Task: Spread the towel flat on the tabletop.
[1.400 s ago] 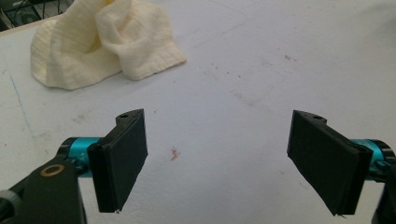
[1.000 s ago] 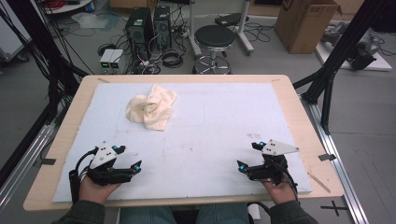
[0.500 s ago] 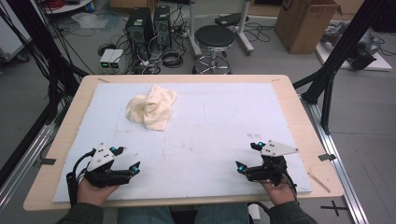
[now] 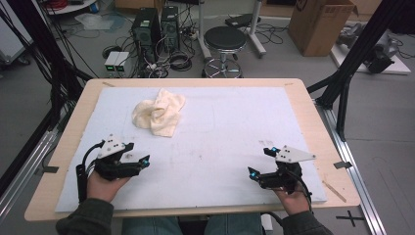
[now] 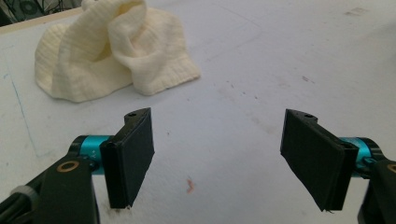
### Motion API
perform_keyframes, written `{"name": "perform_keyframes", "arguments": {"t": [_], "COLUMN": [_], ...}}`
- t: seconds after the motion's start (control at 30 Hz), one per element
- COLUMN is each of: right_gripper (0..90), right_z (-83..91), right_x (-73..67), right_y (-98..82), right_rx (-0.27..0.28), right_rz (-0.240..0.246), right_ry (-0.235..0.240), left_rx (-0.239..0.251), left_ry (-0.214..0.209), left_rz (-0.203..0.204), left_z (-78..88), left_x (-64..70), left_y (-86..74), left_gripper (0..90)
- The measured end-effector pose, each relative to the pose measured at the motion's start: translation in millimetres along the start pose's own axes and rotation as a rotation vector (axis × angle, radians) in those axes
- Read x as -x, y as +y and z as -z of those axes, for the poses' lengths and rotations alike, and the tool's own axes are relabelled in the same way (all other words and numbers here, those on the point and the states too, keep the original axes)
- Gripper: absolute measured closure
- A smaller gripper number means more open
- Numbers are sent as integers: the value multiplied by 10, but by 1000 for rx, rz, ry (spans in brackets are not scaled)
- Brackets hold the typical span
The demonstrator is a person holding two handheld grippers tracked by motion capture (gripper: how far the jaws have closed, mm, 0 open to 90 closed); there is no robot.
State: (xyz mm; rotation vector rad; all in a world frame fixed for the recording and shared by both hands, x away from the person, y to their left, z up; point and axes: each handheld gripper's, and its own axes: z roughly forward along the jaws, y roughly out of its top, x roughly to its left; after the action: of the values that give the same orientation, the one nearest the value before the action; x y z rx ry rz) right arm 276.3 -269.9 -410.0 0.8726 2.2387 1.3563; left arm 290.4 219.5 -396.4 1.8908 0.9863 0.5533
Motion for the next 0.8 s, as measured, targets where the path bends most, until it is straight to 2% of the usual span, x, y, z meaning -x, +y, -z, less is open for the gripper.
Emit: {"name": "perform_keyframes", "arguments": {"t": [0.27,0.4,0.57,0.77,0.8], "right_gripper": [104,104,104,104,104], "right_z": [-18,-30,-21,-40,-43], "right_x": [21,37,60,55,52], "right_y": [6,-4,2,13,15], "right_rx": [1,0,16,18,16], "right_rz": [-1,-1,-7,0,1], "right_ry": [2,13,17,29,31], "left_rx": [-16,-4,-13,-14,-40], "left_ry": [13,17,53,79,91], "left_rz": [9,42,63,63,73], "left_z": [-248,-375,-568,-728,-812], "left_x": [-118,-228,-368,-456,-507], "left_y": [225,345,503,642,692], "left_gripper": [278,291,293,303,298]}}
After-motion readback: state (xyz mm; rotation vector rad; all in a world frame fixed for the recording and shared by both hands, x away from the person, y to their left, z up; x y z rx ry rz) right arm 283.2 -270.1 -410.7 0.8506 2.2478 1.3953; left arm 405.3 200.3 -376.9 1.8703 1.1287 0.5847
